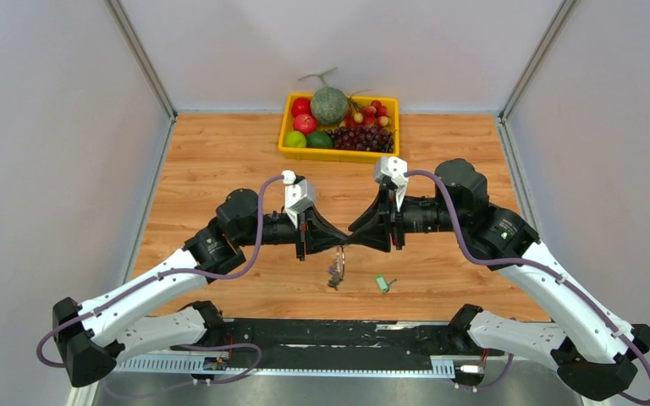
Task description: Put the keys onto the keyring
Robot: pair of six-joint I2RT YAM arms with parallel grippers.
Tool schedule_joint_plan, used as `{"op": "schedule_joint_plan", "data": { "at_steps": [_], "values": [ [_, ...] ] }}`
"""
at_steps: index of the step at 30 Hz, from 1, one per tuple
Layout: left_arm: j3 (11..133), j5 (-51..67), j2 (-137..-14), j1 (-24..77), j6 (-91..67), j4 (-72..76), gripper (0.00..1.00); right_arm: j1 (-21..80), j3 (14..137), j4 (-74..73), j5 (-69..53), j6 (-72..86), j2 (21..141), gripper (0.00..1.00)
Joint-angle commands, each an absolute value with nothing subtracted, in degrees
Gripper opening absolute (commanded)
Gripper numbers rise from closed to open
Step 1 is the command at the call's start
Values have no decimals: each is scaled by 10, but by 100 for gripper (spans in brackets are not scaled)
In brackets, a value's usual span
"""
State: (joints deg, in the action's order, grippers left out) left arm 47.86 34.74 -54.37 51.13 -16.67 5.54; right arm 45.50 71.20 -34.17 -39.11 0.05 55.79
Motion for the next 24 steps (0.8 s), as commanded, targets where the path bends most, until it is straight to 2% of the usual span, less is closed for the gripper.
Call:
{"op": "schedule_joint_plan", "data": {
  "at_steps": [1,24],
  "values": [
    [512,362,-524,511,-176,70,0,459,721,-346,-371,-11,554,31],
    [523,364,-509,511,-169,55,0,483,714,-355,-363,-18,557,18]
  ]
}}
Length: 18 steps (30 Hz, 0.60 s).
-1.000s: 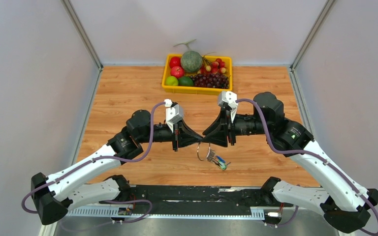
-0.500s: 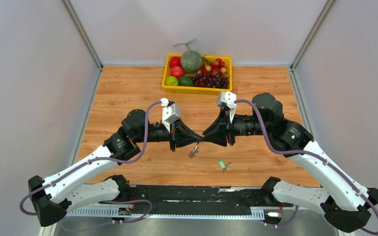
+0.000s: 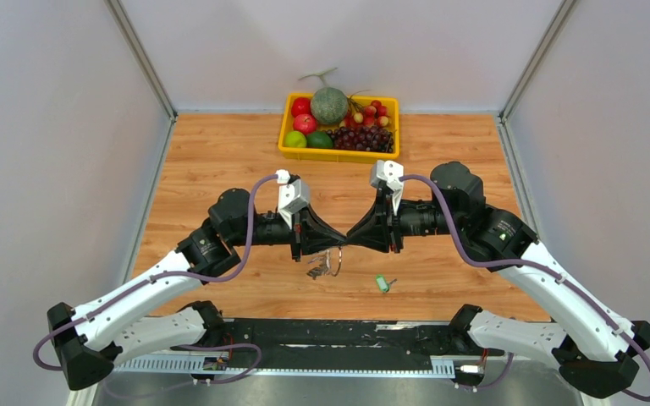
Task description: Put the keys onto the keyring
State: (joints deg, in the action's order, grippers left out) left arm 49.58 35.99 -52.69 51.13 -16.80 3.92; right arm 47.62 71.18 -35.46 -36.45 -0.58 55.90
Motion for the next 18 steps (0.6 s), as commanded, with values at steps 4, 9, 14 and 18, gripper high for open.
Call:
{"op": "schedule_joint_plan", "data": {
  "at_steps": [4,9,14,18],
  "values": [
    [524,363,-505,512,-170,54,0,483,711,-358,-360,-21,557,16],
    [526,362,-503,512,-170,54,0,489,712,-358,-358,-21,560,12],
    [526,364,-504,512,-171,56,0,504,717,-350,-346,-19,561,0],
    [525,361,-506,511,-173,58,0,517,706,-323,-334,-13,551,0]
  ]
}}
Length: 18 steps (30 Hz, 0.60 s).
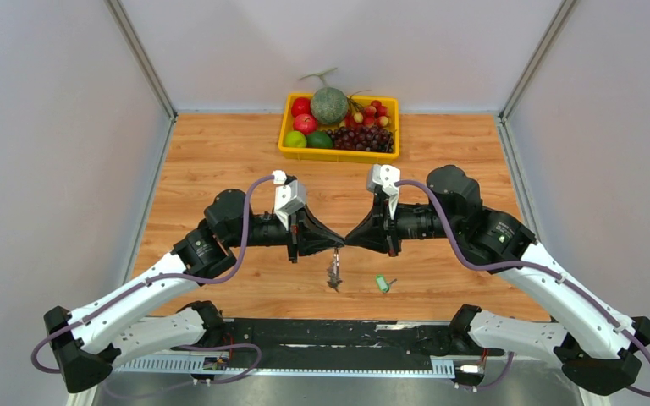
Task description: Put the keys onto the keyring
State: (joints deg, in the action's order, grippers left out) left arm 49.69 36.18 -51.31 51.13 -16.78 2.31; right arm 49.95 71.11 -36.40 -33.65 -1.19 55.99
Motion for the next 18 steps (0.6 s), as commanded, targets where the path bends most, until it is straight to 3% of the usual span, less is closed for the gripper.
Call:
{"op": "schedule_joint_plan", "data": {
  "at_steps": [1,4,5,8,10,12,18],
  "values": [
    [526,357,-506,511,-173,58,0,519,704,-317,-334,-11,549,0],
    [528,350,-508,512,-175,54,8,521,706,-309,-321,-3,546,0],
    [529,345,-508,512,-174,52,18,522,708,-309,-312,-3,546,0],
    [532,333,-502,512,-169,42,33,523,717,-309,-284,17,547,0],
    [541,322,-498,512,-160,24,52,525,724,-309,-261,27,550,0],
    [553,306,-494,511,-148,6,62,526,728,-309,-241,34,553,0],
    [577,254,-486,511,-127,-49,73,529,736,-310,-196,50,563,0]
  ]
}}
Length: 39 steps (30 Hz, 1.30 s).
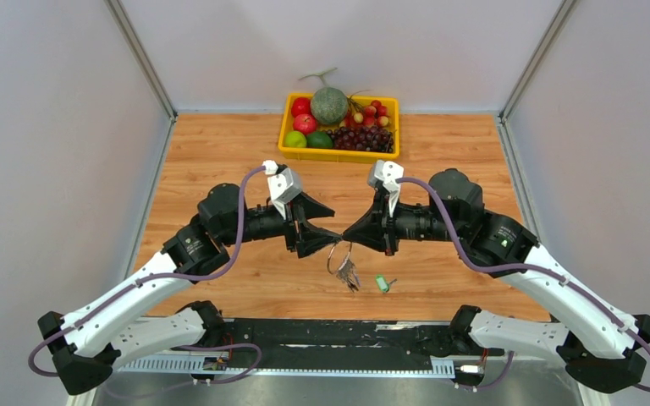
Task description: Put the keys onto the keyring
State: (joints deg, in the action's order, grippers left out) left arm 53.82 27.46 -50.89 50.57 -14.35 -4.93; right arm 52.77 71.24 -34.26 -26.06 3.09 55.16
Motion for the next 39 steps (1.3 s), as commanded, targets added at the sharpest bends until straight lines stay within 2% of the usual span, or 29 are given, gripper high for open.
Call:
{"op": "schedule_joint_plan", "data": {
  "at_steps": [1,13,24,32,39],
  "values": [
    [577,246,-485,512,-126,-53,73,530,739,-312,-186,53,564,0],
    [568,240,-480,511,-105,-61,76,532,819,-357,-101,105,618,0],
    [523,106,-494,512,-33,5,77,532,882,-422,-64,138,668,0],
    [484,116,-509,513,21,91,78,531,911,-444,-53,158,686,0],
    [481,130,-523,518,29,111,72,531,915,-446,-50,162,691,0]
  ]
}}
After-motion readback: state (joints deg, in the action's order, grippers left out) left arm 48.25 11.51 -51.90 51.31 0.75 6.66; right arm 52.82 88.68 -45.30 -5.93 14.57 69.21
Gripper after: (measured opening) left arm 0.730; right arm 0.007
